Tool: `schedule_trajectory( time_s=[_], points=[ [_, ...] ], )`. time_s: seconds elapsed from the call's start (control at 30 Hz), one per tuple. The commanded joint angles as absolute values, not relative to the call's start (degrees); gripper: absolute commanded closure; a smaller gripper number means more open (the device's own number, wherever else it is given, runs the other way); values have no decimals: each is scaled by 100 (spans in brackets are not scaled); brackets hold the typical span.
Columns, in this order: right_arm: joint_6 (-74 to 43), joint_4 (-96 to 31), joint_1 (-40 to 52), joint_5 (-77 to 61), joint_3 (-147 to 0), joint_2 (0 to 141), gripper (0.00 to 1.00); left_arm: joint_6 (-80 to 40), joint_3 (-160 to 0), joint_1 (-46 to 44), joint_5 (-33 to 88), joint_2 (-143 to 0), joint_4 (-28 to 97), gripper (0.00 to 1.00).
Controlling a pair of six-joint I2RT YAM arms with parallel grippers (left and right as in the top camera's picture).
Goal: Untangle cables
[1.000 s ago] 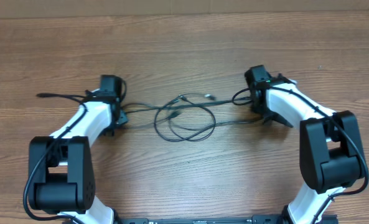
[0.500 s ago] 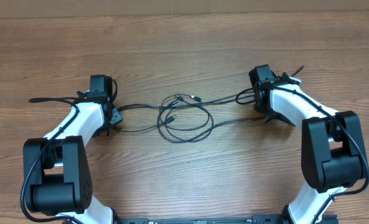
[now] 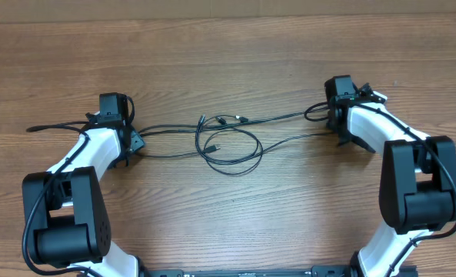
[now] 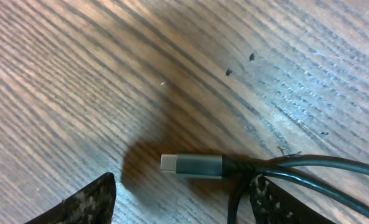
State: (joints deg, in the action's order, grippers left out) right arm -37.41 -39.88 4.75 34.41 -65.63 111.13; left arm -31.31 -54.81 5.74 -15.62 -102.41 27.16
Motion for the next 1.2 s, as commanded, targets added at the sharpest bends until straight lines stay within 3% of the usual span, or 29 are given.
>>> schedule_trajectory(
  time_s=[0.0, 0.27, 0.4, 0.8, 0.93, 1.17],
  points=[
    [-3336, -4042, 134, 2510, -6182, 11679, 0, -2777, -5153, 790, -1205, -10757, 2521, 33],
    [-2036, -3800, 143, -982, -6182, 11679, 0, -2316, -5153, 775, 1675, -10757, 2156, 43],
    [-1938, -3857, 283, -1938, -6182, 11679, 0, -2246, -5155, 768, 1940, -10757, 2228, 43],
    [-1940, -3903, 1188, -2379, -6182, 11679, 0, -1925, -5155, 768, 3035, -10757, 2484, 44],
    [-1914, -3942, 1527, -2392, -6189, 11679, 0, -2016, -5155, 650, 3828, -10757, 2370, 41],
    [-1898, -4296, 1570, -2611, -6189, 11679, 0, -2102, -5155, -10, 3837, -10757, 2126, 35]
  ],
)
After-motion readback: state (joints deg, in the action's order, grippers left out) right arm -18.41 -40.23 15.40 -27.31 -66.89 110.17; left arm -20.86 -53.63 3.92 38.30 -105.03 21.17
